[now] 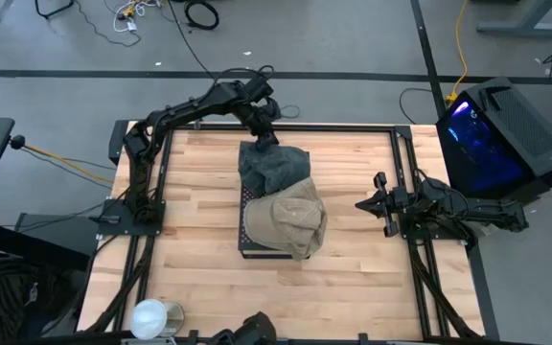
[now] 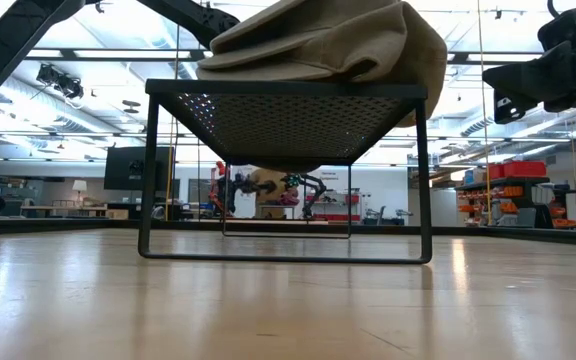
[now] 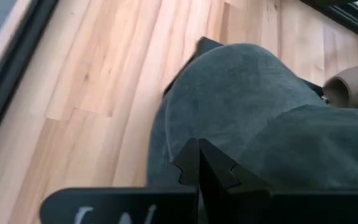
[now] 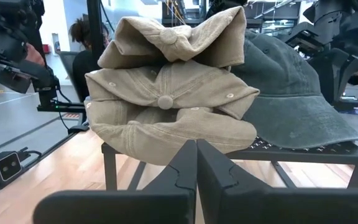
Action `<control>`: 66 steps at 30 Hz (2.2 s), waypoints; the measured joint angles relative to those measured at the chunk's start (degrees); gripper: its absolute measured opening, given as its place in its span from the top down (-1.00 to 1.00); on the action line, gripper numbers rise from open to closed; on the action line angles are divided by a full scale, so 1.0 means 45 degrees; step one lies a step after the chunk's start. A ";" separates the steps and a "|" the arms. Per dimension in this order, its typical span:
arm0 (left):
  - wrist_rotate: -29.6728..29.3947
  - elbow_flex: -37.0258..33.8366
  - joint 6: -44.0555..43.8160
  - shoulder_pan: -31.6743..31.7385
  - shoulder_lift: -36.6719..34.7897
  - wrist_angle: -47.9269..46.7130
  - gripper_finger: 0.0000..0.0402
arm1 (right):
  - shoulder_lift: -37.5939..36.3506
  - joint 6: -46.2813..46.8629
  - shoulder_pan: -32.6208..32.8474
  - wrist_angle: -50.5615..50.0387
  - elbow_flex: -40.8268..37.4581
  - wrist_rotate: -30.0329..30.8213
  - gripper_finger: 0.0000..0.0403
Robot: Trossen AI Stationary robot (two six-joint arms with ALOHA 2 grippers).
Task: Pick & Place hat
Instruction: Return to Home Position
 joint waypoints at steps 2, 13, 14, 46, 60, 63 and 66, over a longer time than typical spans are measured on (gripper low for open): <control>-0.0319 0.0000 0.0010 0.0000 -0.0010 0.0096 0.99 | 0.0000 0.0000 -0.0005 -0.0001 0.0005 0.0000 0.96; -0.1570 0.0005 0.0355 0.0428 -0.0725 0.0606 0.99 | 0.0000 0.0000 -0.0002 0.0001 0.0002 0.0000 0.96; -0.1574 0.0005 0.0359 0.0472 -0.0800 0.0613 0.99 | 0.0000 0.0000 -0.0005 0.0000 0.0005 -0.0001 0.96; -0.3004 -0.1063 0.0697 -0.0432 -0.6804 -0.1282 0.99 | 0.0000 -0.0002 0.0000 0.0004 0.0000 0.0000 0.96; -0.4688 -0.7526 -0.1002 -0.3959 -1.1834 0.2089 1.00 | 0.0000 0.0000 0.0000 0.0002 0.0002 0.0000 0.96; -0.4694 -0.9104 -0.1494 -0.4662 -1.2678 0.2929 1.00 | 0.0000 0.0000 0.0000 0.0003 0.0002 0.0000 0.96; -0.4688 -1.0522 -0.1721 -0.5184 -1.3389 0.3912 1.00 | 0.0000 -0.0005 0.0000 0.0003 0.0000 0.0000 0.96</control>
